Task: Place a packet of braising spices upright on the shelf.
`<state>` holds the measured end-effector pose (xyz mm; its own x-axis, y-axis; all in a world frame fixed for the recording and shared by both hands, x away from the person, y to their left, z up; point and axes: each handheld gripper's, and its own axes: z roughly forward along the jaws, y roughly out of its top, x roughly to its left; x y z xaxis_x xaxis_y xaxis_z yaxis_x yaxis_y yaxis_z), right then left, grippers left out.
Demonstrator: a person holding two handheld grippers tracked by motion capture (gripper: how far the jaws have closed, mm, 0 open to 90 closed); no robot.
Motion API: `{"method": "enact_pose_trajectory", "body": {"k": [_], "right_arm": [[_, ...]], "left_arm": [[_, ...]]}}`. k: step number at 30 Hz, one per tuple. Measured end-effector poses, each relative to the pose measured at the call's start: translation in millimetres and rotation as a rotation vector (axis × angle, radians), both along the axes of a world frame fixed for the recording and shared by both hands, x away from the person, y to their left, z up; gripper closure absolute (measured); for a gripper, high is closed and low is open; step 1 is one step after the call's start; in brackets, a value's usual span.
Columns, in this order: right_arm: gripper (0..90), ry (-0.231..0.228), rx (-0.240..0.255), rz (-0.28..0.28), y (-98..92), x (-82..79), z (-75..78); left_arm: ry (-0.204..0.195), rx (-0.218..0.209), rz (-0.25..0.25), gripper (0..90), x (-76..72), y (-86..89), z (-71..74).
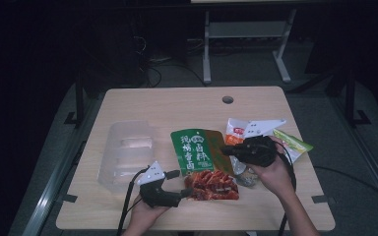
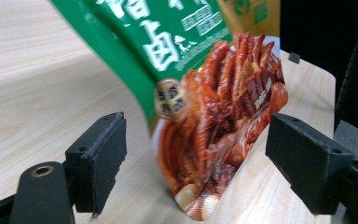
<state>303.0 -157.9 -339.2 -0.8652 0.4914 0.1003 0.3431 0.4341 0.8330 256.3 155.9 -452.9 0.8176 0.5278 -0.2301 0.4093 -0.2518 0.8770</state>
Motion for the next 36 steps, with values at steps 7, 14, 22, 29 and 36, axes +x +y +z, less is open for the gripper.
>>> {"method": "enact_pose_trajectory", "body": {"k": [7, 14, 22, 29, 36], "right_arm": [[90.0, 0.005, 0.030, 0.019, -4.0, -3.6, -2.1], [90.0, 0.028, 0.036, 0.001, -9.3, 0.0, -9.5], [81.4, 0.093, 0.064, -0.030, -15.8, 9.8, -21.6], [66.7, 0.169, 0.065, -0.020, -12.2, 21.8, -30.2], [63.8, 0.223, 0.023, 0.007, 4.2, 34.9, -42.5]], "left_arm": [[0.067, -0.024, -0.033, 54.2, 13.3, -8.8, -2.6], [0.093, -0.039, -0.031, 81.5, 15.8, -8.9, -1.6], [0.014, 0.014, -0.029, 87.2, 9.1, -10.7, 3.8], [-0.023, 0.046, -0.055, 88.0, 7.2, -12.4, 7.1], [-0.050, 0.070, -0.071, 88.1, 5.4, -14.2, 10.4]]}}
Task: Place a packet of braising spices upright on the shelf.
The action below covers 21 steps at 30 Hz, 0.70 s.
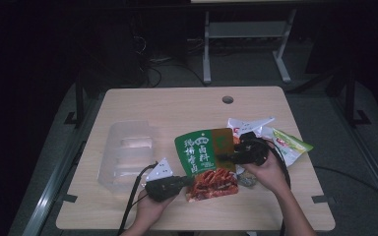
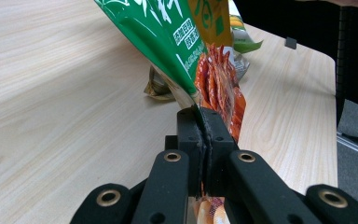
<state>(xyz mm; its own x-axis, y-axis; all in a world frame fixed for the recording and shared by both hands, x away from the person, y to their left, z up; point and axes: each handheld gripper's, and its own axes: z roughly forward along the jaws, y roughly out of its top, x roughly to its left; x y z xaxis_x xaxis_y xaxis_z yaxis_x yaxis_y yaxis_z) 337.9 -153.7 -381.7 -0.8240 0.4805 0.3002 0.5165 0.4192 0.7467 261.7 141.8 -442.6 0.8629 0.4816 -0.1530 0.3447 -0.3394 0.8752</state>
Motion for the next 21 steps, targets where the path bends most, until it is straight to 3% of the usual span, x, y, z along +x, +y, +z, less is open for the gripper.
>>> {"method": "enact_pose_trajectory", "body": {"k": [6, 12, 17, 21], "right_arm": [[77.6, 0.007, 0.000, 0.053, 12.3, -0.7, -0.9], [88.3, -0.015, 0.021, 0.067, 11.0, -7.1, 4.2], [89.3, -0.036, 0.035, 0.085, 11.9, -15.0, 10.1], [89.4, -0.061, 0.062, 0.098, 12.8, -23.0, 18.1]], "left_arm": [[-0.013, 0.016, -0.006, 88.0, -1.8, -1.4, 3.3], [0.001, -0.007, 0.018, 84.9, -5.2, 0.8, 2.8], [-0.023, 0.012, 0.032, 67.4, -14.8, 1.8, 6.0], [-0.036, -0.003, 0.036, 56.1, -18.4, 8.7, 10.2]]}}
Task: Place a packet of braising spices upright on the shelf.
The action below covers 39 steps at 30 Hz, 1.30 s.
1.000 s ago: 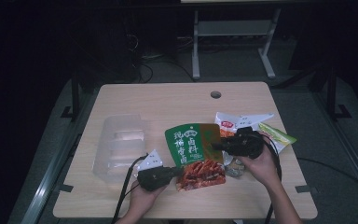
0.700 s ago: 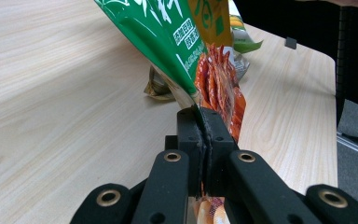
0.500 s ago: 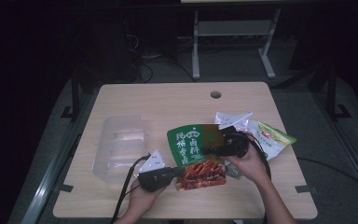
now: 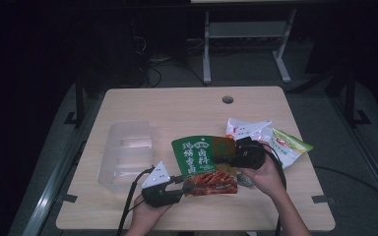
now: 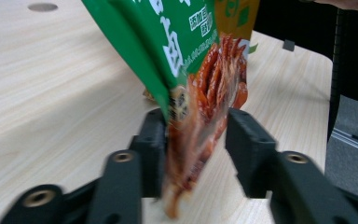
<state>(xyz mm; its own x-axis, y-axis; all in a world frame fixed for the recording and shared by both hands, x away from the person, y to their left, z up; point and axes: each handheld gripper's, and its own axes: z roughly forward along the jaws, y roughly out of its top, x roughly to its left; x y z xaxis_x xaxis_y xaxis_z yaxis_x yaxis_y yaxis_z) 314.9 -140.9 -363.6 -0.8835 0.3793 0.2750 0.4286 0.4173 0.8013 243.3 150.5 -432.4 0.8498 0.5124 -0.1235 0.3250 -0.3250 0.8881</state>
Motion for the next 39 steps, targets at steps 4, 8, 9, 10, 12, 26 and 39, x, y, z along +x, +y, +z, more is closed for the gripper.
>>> {"method": "enact_pose_trajectory", "body": {"k": [4, 8, 9, 10, 12, 26, 39], "right_arm": [[89.5, -0.040, 0.005, -0.003, 0.2, -6.1, 9.8], [89.6, -0.058, 0.032, -0.014, -1.3, -7.1, 18.9], [89.6, -0.062, 0.039, -0.020, -1.3, -6.7, 21.0], [89.6, -0.065, 0.040, -0.026, -0.8, -5.9, 23.4], [89.5, -0.073, 0.034, -0.034, 1.2, -3.7, 25.9], [89.6, -0.063, 0.038, -0.034, 26.1, 13.8, 37.5], [89.6, -0.061, 0.034, -0.002, 55.1, 33.5, 49.1]], "left_arm": [[-0.005, -0.005, 0.013, 49.2, -3.7, 8.0, 3.8], [0.001, -0.007, -0.005, 45.2, -7.7, 14.8, 6.0], [0.000, -0.009, -0.018, 44.9, -9.6, 16.7, 6.6], [0.003, -0.013, -0.025, 44.9, -11.3, 17.6, 6.9], [0.001, -0.017, -0.043, 43.8, -14.3, 19.2, 7.8], [-0.012, -0.039, -0.132, 38.5, -27.7, 25.3, 10.6], [-0.008, -0.048, -0.159, 36.5, -28.2, 26.2, 8.6]]}}
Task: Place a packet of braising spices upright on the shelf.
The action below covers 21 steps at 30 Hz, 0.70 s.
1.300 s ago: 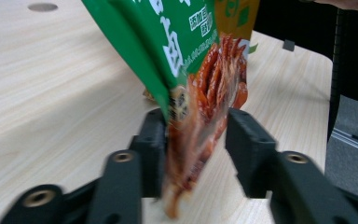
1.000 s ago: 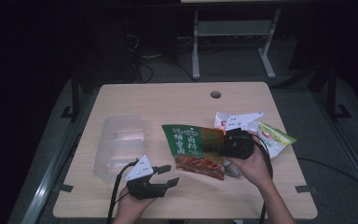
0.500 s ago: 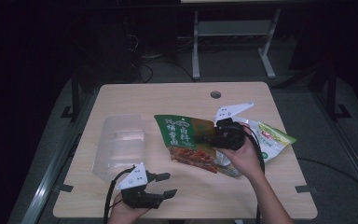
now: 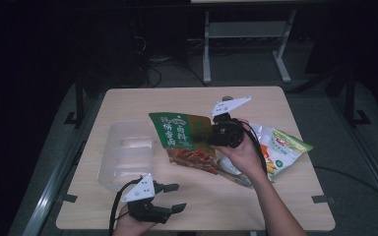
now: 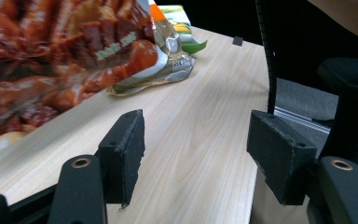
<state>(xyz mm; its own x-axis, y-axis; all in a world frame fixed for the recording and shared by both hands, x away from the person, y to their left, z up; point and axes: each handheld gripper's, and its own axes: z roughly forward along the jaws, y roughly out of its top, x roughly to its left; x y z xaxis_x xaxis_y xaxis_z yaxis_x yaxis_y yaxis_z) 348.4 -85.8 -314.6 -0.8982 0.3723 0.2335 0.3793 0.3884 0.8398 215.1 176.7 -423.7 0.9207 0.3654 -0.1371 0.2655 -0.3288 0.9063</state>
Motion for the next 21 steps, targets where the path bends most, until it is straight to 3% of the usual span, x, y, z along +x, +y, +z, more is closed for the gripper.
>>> {"method": "enact_pose_trajectory", "body": {"k": [7, 21], "right_arm": [[89.6, -0.007, 0.006, 0.016, 22.9, 13.1, 8.5], [89.6, -0.036, 0.034, 0.040, 66.6, 39.1, 32.2]], "left_arm": [[0.006, -0.011, -0.008, 34.6, 1.8, 3.8, 0.4], [0.008, 0.008, -0.012, 29.7, 2.3, 1.1, -3.1]]}}
